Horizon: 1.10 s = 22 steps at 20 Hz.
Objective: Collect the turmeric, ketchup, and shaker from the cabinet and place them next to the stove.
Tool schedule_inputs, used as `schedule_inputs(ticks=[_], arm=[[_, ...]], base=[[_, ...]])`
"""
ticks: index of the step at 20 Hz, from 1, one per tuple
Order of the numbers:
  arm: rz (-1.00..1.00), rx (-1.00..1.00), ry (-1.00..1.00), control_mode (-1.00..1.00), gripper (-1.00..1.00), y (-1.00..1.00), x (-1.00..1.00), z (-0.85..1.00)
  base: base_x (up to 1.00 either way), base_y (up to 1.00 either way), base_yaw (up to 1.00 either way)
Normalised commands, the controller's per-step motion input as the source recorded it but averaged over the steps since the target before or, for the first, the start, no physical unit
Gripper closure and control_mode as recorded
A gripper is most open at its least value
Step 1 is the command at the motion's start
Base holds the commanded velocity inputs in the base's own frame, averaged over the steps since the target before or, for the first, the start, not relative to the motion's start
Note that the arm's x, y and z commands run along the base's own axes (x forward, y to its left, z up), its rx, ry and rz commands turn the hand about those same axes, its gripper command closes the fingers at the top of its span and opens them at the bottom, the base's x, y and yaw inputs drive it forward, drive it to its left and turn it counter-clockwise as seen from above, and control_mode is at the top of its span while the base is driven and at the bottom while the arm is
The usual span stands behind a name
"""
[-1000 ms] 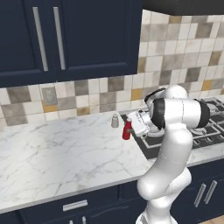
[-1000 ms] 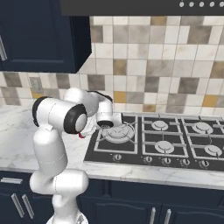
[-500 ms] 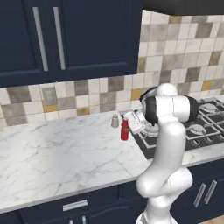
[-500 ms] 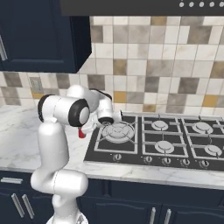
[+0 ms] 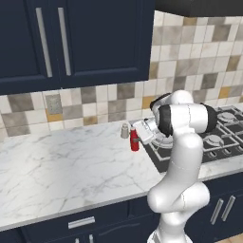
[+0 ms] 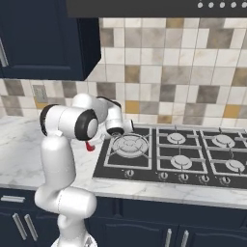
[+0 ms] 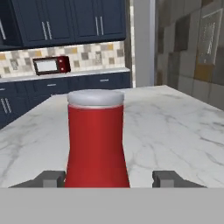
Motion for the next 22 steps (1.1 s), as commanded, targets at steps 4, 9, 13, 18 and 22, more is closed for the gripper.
schedule_inputs(ticks=[4, 9, 13, 18, 22], arm=[[0.00, 0.00, 0.00, -1.00, -1.00, -0.03, -0.08, 0.19], [0.00, 0.00, 0.01, -1.00, -1.00, -0.13, 0.01, 0.38], [0.00, 0.00, 0.00, -1.00, -1.00, -0.23, -0.05, 0.35], [0.00, 0.01, 0.00, -1.00, -1.00, -0.06, -0.54, 0.44], [0.00, 0.01, 0.02, -1.00, -1.00, 0.28, -0.76, 0.51]], base=[[0.00, 0.00, 0.00], [0.00, 0.00, 0.00], [0.00, 0.00, 0.00], [0.00, 0.00, 0.00], [0.00, 0.00, 0.00]])
